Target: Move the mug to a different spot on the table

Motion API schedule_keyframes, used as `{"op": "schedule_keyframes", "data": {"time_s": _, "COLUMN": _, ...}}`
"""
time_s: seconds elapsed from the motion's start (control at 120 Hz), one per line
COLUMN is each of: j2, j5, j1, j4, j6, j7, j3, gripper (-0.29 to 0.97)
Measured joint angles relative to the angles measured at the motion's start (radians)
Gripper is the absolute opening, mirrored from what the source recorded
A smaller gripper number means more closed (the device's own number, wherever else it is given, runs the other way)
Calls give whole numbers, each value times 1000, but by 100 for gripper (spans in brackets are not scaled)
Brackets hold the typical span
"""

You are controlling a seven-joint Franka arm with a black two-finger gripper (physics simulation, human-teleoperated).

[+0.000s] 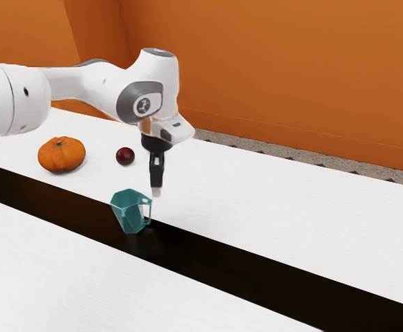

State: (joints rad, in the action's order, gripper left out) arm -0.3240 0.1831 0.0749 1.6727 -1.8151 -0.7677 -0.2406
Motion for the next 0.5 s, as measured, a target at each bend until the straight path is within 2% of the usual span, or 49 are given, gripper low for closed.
{"op": "schedule_keyframes", "data": {"time_s": 0.092, "j2": 78, "j5": -85, "j1": 4, "j4": 7, "j6": 9, "j7": -15, "j3": 36, "gripper": 66}}
{"op": "schedule_keyframes", "data": {"time_s": 0.183, "j2": 150, "j5": -130, "j1": -14, "j4": 9, "j6": 23, "j7": -28, "j3": 81, "gripper": 67}}
{"op": "schedule_keyframes", "data": {"time_s": 0.325, "j2": 225, "j5": -161, "j1": -41, "j4": 3, "j6": 39, "j7": -44, "j3": 125, "gripper": 67}}
{"op": "schedule_keyframes", "data": {"time_s": 0.5, "j2": 250, "j5": -172, "j1": -49, "j4": -6, "j6": 48, "j7": -59, "j3": 138, "gripper": 68}}
